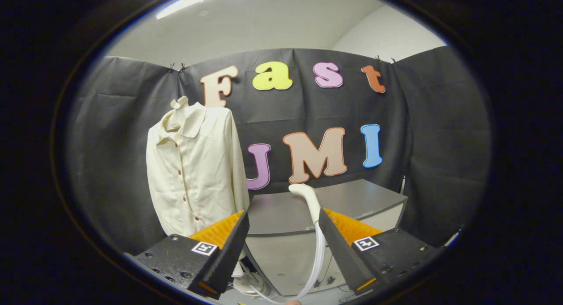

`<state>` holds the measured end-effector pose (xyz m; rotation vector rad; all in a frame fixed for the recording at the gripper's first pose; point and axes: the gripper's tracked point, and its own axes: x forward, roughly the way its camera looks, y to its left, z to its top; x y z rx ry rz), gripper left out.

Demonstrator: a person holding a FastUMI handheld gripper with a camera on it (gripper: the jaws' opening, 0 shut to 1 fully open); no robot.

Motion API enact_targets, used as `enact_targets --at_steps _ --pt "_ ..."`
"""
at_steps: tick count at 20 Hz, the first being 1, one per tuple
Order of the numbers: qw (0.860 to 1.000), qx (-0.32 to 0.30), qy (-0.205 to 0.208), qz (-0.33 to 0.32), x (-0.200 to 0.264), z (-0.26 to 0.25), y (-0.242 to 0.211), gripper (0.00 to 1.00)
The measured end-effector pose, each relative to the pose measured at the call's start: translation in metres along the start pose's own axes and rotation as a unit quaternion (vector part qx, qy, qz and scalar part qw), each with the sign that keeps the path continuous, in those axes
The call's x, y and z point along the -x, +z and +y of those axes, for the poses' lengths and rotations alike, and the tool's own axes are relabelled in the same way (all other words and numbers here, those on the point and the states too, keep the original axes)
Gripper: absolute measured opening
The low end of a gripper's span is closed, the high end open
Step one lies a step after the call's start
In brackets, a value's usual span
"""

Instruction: Iron the clothes twice with a garment steamer, once on the left side and once on the right side.

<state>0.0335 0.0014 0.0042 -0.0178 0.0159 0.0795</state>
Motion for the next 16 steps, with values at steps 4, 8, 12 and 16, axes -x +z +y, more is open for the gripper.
enact_targets --at_steps 4,8,12,16 --pt "1.000 0.003 0.012 0.006 -0.012 -0.006 -0.002 0.97" --pt "1.000 0.001 0.026 0.007 -0.023 -0.010 0.002 0.97" --pt "0.999 0.006 0.035 0.009 -0.040 -0.014 0.013 0.97" --pt "0.999 0.014 0.032 0.011 -0.068 -0.022 0.029 0.97"
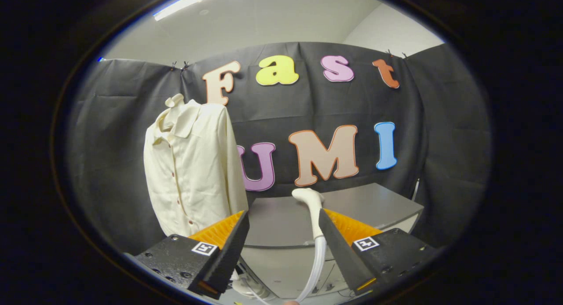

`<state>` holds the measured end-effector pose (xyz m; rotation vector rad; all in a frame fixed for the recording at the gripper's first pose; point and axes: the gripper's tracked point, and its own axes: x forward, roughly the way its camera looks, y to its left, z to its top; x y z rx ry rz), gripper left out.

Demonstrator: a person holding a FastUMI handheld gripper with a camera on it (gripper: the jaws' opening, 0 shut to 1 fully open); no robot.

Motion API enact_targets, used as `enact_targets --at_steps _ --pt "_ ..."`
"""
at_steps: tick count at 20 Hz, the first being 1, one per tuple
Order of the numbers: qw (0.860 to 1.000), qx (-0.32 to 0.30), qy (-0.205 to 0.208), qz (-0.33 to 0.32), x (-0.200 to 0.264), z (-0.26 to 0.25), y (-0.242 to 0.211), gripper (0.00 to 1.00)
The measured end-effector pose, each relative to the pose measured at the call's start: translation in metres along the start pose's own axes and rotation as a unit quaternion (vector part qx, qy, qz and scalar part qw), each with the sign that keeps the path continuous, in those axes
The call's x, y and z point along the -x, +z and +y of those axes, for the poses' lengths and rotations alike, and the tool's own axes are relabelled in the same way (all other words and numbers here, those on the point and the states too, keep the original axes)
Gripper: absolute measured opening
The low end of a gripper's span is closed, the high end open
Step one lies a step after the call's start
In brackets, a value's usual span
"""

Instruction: Iron the clothes twice with a garment steamer, once on the left side and once on the right side.

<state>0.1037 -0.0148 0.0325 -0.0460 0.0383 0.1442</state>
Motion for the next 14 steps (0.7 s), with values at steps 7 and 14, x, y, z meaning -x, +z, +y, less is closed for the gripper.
enact_targets --at_steps 7,14 --pt "0.999 -0.009 -0.010 0.050 -0.098 -0.032 0.021 0.97" --pt "0.986 0.010 -0.016 0.165 -0.198 -0.061 -0.007 0.97"
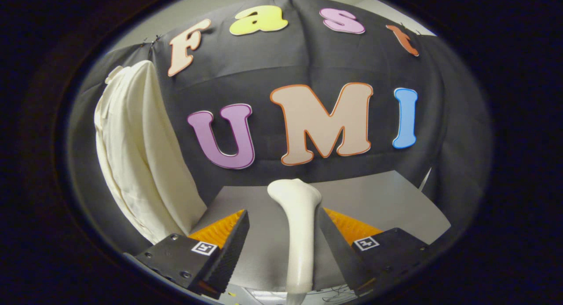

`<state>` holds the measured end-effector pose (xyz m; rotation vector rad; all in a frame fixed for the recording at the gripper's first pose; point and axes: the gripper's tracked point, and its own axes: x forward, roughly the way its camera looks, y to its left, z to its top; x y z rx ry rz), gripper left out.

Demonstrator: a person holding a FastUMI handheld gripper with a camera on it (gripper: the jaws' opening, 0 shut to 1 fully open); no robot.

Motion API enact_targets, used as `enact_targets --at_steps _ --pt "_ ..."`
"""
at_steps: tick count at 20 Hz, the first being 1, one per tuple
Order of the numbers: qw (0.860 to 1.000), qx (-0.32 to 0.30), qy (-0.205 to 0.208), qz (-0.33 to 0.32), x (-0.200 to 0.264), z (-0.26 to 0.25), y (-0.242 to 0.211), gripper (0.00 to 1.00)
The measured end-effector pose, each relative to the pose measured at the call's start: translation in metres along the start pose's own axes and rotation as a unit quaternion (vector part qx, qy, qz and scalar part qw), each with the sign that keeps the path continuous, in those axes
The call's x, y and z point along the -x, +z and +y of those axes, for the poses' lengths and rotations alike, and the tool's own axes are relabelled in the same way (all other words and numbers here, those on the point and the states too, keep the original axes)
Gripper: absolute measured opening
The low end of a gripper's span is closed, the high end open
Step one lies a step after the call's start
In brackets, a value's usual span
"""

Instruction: Iron the clothes twice with a garment steamer, once on the left side and once on the right side.

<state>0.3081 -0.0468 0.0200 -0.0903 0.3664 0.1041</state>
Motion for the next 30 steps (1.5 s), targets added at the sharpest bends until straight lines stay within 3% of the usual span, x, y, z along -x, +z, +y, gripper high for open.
enact_targets --at_steps 6,7,11,13,15,24,30 --pt "0.996 -0.004 0.006 0.093 -0.043 -0.007 -0.014 0.93" --pt "0.994 -0.010 0.013 0.105 -0.044 -0.007 -0.013 0.83" --pt "0.985 -0.048 0.039 0.164 -0.053 -0.009 -0.028 0.59" --pt "0.985 -0.071 0.049 0.151 -0.052 -0.007 -0.026 0.50" --pt "0.990 -0.061 0.049 0.115 -0.047 -0.007 -0.018 0.47" --pt "0.999 -0.046 -0.010 -0.025 0.020 -0.010 0.013 0.40" --pt "0.996 -0.068 -0.031 -0.057 0.084 0.014 0.000 0.39"
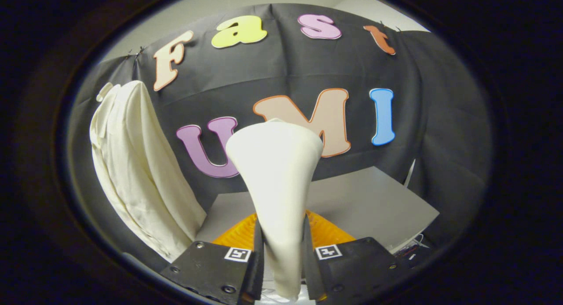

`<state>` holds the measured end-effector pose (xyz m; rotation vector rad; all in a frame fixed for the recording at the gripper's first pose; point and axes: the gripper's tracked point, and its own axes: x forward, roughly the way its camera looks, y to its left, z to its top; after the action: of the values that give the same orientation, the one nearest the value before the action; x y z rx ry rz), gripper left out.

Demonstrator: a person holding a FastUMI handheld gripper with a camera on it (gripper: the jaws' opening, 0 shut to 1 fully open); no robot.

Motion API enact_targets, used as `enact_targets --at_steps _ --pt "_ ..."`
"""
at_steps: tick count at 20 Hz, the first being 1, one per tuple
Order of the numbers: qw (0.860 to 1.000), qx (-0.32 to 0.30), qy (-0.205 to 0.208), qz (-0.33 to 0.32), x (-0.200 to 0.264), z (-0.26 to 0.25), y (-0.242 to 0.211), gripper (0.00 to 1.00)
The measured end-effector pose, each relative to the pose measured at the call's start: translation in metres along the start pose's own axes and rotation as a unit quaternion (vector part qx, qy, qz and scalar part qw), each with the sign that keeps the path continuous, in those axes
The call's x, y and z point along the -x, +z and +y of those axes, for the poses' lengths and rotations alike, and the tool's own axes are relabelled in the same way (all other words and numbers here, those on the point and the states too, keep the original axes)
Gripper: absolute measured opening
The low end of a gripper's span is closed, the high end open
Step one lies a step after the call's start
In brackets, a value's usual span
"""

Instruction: Iron the clothes twice with a garment steamer, once on the left side and once on the right side.

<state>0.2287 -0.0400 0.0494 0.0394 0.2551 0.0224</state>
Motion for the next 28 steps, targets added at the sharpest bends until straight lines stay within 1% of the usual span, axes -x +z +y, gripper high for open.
enact_targets --at_steps 3,7,11,14,17,22,28 --pt "1.000 -0.015 0.000 -0.013 0.032 0.025 -0.005 0.39" --pt "0.999 -0.004 0.002 -0.033 0.076 0.072 -0.005 0.38" --pt "0.999 0.015 0.014 -0.046 0.112 0.141 -0.004 0.38" --pt "0.998 0.020 0.037 -0.048 0.130 0.200 -0.010 0.38" --pt "0.997 0.023 0.057 -0.047 0.139 0.254 -0.018 0.38" --pt "0.996 -0.018 0.077 -0.038 0.139 0.338 -0.035 0.38" --pt "0.995 0.020 0.095 -0.035 0.120 0.423 -0.057 0.38"
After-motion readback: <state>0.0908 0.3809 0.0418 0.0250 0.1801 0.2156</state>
